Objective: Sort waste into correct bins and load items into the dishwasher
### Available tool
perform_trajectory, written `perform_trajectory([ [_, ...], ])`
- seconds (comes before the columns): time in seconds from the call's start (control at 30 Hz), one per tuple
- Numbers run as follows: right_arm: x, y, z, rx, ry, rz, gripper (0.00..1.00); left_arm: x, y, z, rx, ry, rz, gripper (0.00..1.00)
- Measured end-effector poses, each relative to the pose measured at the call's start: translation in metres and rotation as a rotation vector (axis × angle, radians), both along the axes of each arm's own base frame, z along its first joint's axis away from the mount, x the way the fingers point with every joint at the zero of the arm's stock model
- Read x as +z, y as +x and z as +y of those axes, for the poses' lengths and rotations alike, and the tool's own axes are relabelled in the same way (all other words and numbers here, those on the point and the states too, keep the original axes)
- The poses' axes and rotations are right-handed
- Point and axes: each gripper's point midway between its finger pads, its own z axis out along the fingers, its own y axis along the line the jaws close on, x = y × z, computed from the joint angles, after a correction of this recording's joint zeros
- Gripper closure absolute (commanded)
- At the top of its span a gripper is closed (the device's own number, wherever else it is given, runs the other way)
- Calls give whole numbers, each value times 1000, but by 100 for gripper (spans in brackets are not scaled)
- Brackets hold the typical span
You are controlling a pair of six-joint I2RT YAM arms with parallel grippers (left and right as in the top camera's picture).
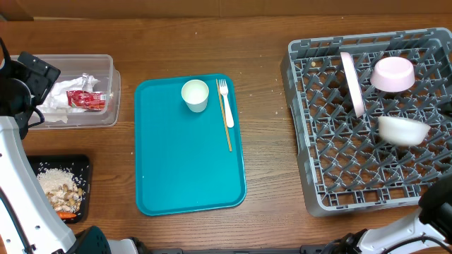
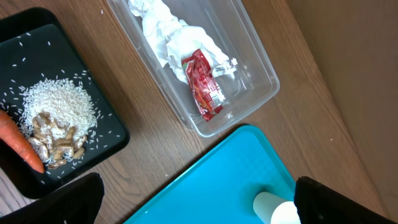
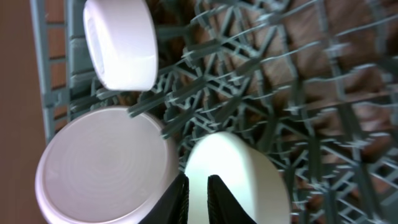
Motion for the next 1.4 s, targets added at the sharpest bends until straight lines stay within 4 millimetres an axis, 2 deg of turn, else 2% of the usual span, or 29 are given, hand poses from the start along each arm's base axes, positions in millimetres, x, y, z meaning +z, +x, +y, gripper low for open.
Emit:
perform_trajectory([
  [0.13, 12, -10, -7, -39, -75, 20, 85, 0, 0, 0, 0, 0, 0, 0],
  [0.2, 28, -16, -6, -54, -122, 4, 82, 0, 0, 0, 0, 0, 0, 0],
  [0.27, 36, -17, -4, -55, -137, -8, 79, 0, 0, 0, 0, 0, 0, 0],
  [0.33, 43, -18, 4, -37, -148, -19, 71, 0, 0, 0, 0, 0, 0, 0],
  [0.37, 46, -17, 12, -16, -149, -20, 60, 0, 0, 0, 0, 0, 0, 0],
  [0.43, 47, -16, 23, 23, -151, -11, 50, 0, 0, 0, 0, 0, 0, 0],
  [0.47, 46, -16, 26, 39, -159, 0, 47, 0, 0, 0, 0, 0, 0, 0],
  [0.53, 44, -14, 31, 58, -179, 18, 49, 0, 0, 0, 0, 0, 0, 0],
  [0.6, 36, -15, 36, 74, -181, 50, 57, 0, 0, 0, 0, 0, 0, 0],
  [0.73, 16, -22, 52, 128, -159, 123, 55, 0, 0, 0, 0, 0, 0, 0],
  [0.87, 8, -8, 86, 290, -207, 147, 49, 0, 0, 0, 0, 0, 0, 0],
  [0.93, 3, 0, 113, 383, -273, 189, 49, 0, 0, 0, 0, 0, 0, 0],
  [1.0, -3, -2, 121, 403, -313, 237, 49, 0, 0, 0, 0, 0, 0, 0],
  [1.13, -23, -16, 126, 421, -352, 342, 50, 0, 0, 0, 0, 0, 0, 0],
  [1.4, -59, -21, 102, 348, -466, 422, 50, 0, 0, 0, 0, 0, 0, 0],
])
